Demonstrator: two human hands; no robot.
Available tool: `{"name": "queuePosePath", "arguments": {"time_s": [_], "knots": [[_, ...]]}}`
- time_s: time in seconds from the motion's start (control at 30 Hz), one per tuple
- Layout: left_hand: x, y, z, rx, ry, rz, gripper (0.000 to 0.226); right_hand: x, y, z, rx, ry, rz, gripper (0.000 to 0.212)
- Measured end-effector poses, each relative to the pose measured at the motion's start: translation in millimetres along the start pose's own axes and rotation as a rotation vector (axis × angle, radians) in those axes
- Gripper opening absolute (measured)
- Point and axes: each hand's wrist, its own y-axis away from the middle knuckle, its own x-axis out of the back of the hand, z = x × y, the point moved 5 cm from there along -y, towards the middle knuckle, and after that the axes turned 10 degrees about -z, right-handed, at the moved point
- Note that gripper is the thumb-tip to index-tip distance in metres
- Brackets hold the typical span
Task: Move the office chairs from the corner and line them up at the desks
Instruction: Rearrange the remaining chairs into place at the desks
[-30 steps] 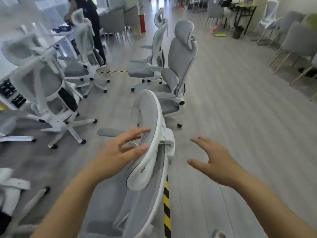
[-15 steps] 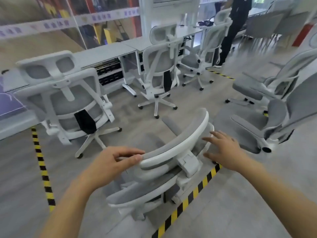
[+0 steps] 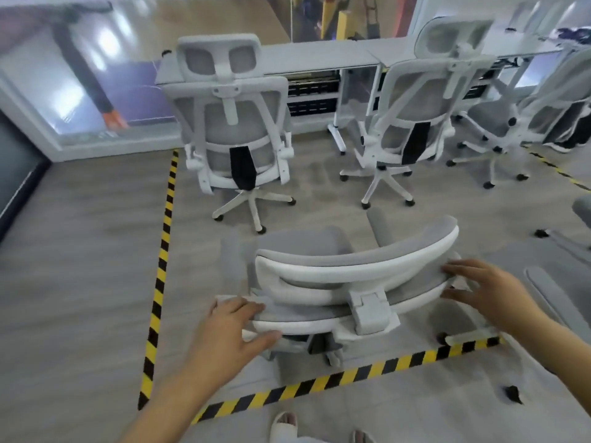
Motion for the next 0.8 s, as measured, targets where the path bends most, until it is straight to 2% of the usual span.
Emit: {"name": "queuePosePath", "arguments": {"time_s": [0.17,0.23,0.43,0.6,0.8], "knots": [[-0.4,17.2,0.1,0.094,0.142,0.122,0.056,-4.3,-8.2,-2.2,0.157,-0.036,0.032,0.048],[2.9,19.9,-6.3,0.132,0.185,0.126,0.056,-9.2,-12.9,-8.3,0.186,-0.067,0.005,0.049],[17.5,38.9,-44.0,0.241,0.241,0.167,0.051,-29.3,-8.1,-59.7,0.375,-0.111,0.134,0.046],[30.0,71.8,-83.0,0.315,0.273,0.214,0.056,-50.2,0.2,-105.2,0.483,-0.157,0.131,0.044],[38.3,105.5,-118.3,0.359,0.272,0.267,0.055,-67.7,11.2,-150.3,0.503,-0.196,0.094,0.045]]}}
